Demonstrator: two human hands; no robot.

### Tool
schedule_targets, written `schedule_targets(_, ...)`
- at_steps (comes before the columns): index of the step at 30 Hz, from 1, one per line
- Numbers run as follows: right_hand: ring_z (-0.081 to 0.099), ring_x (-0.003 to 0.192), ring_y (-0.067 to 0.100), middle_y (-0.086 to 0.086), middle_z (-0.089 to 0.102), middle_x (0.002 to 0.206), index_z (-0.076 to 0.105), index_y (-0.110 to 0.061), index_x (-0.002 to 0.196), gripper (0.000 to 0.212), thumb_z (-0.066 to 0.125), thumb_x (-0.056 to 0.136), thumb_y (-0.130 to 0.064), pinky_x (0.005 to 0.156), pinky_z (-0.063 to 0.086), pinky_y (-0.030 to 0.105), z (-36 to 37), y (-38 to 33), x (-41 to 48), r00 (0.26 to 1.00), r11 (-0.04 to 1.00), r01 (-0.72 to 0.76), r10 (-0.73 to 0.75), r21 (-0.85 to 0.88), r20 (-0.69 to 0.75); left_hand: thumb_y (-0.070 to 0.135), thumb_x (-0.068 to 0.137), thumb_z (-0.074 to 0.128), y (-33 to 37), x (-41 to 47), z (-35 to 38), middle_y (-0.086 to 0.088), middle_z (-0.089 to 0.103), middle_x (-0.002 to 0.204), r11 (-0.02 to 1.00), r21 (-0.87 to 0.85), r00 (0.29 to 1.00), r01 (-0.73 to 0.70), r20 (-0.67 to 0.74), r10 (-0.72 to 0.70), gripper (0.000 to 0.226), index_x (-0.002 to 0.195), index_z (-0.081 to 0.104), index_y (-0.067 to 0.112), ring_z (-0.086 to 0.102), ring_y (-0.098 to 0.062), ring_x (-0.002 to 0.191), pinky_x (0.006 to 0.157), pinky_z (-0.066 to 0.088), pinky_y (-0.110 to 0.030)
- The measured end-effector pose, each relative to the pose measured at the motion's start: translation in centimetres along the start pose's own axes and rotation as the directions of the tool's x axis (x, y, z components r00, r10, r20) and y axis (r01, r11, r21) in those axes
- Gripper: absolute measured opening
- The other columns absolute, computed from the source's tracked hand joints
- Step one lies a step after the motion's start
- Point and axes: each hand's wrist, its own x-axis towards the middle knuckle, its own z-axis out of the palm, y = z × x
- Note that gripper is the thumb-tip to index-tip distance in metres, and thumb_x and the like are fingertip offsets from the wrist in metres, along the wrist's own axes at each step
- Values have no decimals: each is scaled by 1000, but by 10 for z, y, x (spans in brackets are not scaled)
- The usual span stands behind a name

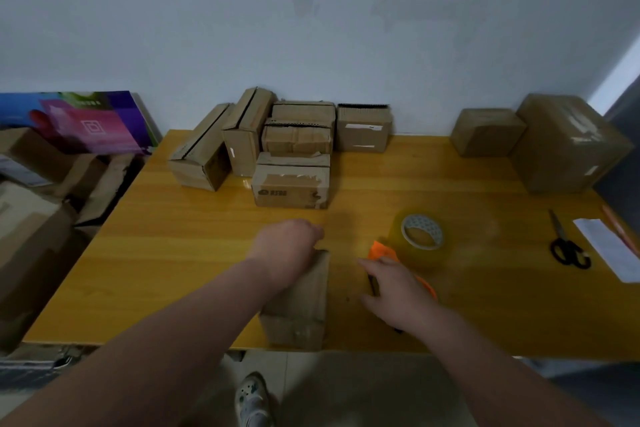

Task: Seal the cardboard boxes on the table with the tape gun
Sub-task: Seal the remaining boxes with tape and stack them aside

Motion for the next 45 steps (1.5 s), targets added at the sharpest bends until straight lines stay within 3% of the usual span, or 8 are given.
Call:
schedule_targets(7,42,131,20,2,41,142,35,-26,147,59,58,93,-29,106,39,32,8,-13,1,999,999,48,-49,20,21,10,56,80,12,-43,14,-1,58,71,990,48,967,-130,-213,137,20,71,67,15,57,-18,63,53,46,-27)
schedule_targets(12,34,137,21,3,33,151,21,-21,153,64,52,97,-24,110,33,30,9,-21,3,997,999,46,-47,20,56,27,101,36,19,-59,35,2,43,143,999,-53,993,-8,-120,2,39,138,46,20,41,-19,129,101,39,-28)
schedule_targets(16,21,145,20,-2,11,161,-3,-20,154,79,50,96,-15,115,27,33,12,-37,2,988,998,43,-48,38,145,31,104,27,16,-61,49,0,23,157,990,-139,992,-11,-126,-7,48,149,30,14,21,-16,145,113,1,-18)
schedule_targets(19,36,136,24,2,13,160,-19,-18,151,89,50,94,-14,106,36,30,17,-53,1,974,999,45,-50,29,222,28,92,36,14,-66,54,-9,61,128,990,-140,986,-29,-167,5,45,121,65,8,59,-22,118,106,29,-33)
schedule_targets(25,52,100,16,10,29,153,-27,-14,148,94,51,95,-16,69,42,18,14,-60,-8,951,997,80,-72,-16,301,25,88,39,12,-67,66,-12,66,120,994,-98,965,-57,-259,29,44,113,70,6,63,-23,113,100,40,-38)
schedule_targets(28,55,109,19,8,31,153,-14,-18,153,87,51,95,-16,79,44,22,10,-51,-18,940,984,167,-142,-57,312,27,88,39,9,-65,69,-11,65,121,996,-66,961,-68,-272,48,45,114,69,6,63,-23,113,100,40,-38)
schedule_targets(33,60,100,3,-5,69,112,70,-21,115,24,60,93,-25,95,48,26,-3,-25,-7,994,968,106,-108,228,-4,29,90,40,-4,-62,68,-8,63,127,983,-77,950,-166,-279,138,45,120,66,9,61,-22,116,103,37,-41)
schedule_targets(45,61,101,9,-6,69,107,68,-23,109,31,76,80,-27,90,48,26,9,-37,32,975,582,-223,113,782,193,22,89,46,-20,-57,66,-11,62,126,928,-178,910,-326,-326,258,41,122,64,6,58,-24,118,109,34,-28)
